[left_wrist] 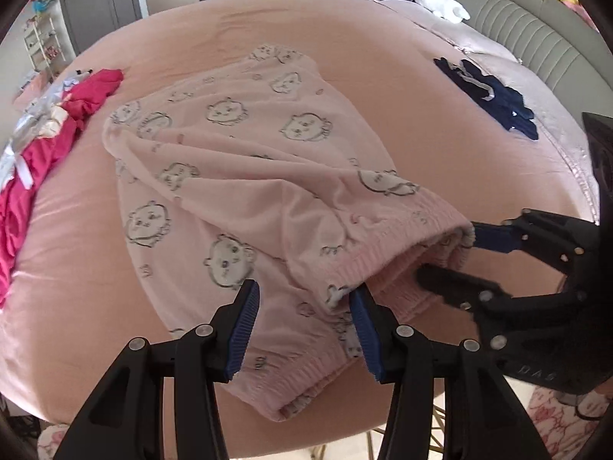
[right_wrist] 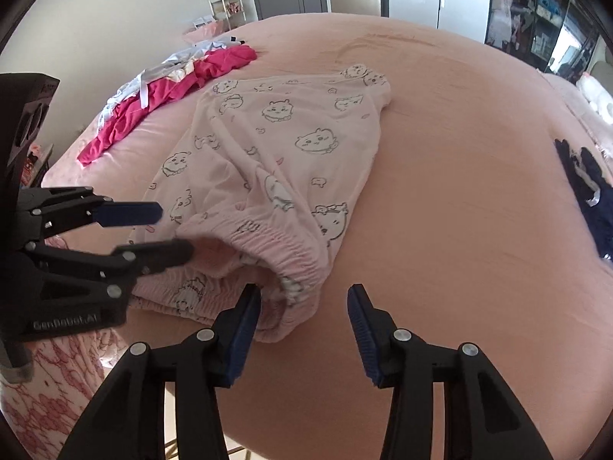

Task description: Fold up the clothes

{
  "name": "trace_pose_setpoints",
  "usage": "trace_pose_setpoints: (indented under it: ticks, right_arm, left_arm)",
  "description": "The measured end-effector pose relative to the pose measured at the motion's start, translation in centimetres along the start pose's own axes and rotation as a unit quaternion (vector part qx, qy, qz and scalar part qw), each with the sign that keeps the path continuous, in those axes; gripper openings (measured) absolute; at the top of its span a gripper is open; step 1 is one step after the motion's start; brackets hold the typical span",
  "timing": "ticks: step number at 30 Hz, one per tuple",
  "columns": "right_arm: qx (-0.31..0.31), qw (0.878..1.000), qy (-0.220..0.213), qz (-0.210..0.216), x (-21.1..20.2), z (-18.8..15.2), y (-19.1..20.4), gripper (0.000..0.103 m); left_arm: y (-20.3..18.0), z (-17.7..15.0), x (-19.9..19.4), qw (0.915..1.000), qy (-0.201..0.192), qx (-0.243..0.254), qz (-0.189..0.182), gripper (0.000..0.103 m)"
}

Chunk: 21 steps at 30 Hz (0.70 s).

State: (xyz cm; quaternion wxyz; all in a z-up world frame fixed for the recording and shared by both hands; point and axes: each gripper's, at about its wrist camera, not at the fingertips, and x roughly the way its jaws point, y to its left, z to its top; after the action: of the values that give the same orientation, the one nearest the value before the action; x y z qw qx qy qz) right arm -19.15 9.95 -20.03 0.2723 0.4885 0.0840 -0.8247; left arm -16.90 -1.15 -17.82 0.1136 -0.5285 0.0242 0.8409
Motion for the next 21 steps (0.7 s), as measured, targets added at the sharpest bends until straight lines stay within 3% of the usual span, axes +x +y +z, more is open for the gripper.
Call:
trace_pose_setpoints:
  ticks: [2,3,4,9,11,13,17,20,21]
  right_arm:
    - [0.003,1.000,-0.002,0.018,0.6,0.0,0.5,0.046]
    - [0.001,1.000,-0.001,0.017,0.8,-0.1,0.8,0.045]
    - [-0.002,1.000,0.001,0.015,1.0,-0.2,1.0,0.045]
    - [-0.018,0.999,-0.011,-0.027,-0.1,-0.4,0.7,0.047]
    - [-0.009,0.999,-0.021,-0.047,-0.4,-0.4,0.1,0.057]
    - [0.004,0.998,-0.032,-0.054,-0.5,-0.3,-0.1,0.068]
    - [-0.055,0.995,-0.040,-0.072,-0.8,-0.6,2.1,0.068]
    - [-0.059,0.995,-0.021,-0.077,0.0,-1.5,2.2,0.068]
    - [-0.055,0.995,-0.010,-0.077,0.5,-1.8,2.0,0.068]
  left_arm:
    - [-0.2,-0.4,0.3,0.9998,-0.013,-0.006,-0.011,0.036]
    - [-0.1,-0.6,0.2,0.9994,-0.027,-0.011,-0.017,0.014]
    - [0.1,-0.7,-0.1,0.9991,-0.037,-0.020,-0.007,0.007]
    - [1.6,-1.0,-3.1,0.9969,-0.061,-0.046,-0.019,0.007]
    - [2.1,-1.2,-4.2,0.9967,-0.062,-0.047,-0.024,0.007]
    - [2.1,-1.9,-5.7,0.9964,-0.072,-0.042,-0.015,0.007]
    - [2.0,-3.4,-8.4,0.9943,-0.097,-0.025,0.038,0.007]
    - [2.7,-4.4,-7.3,0.9957,-0.074,-0.019,0.053,0.007]
    - [3.1,-4.9,-5.9,0.9977,-0.050,-0.025,0.038,0.007]
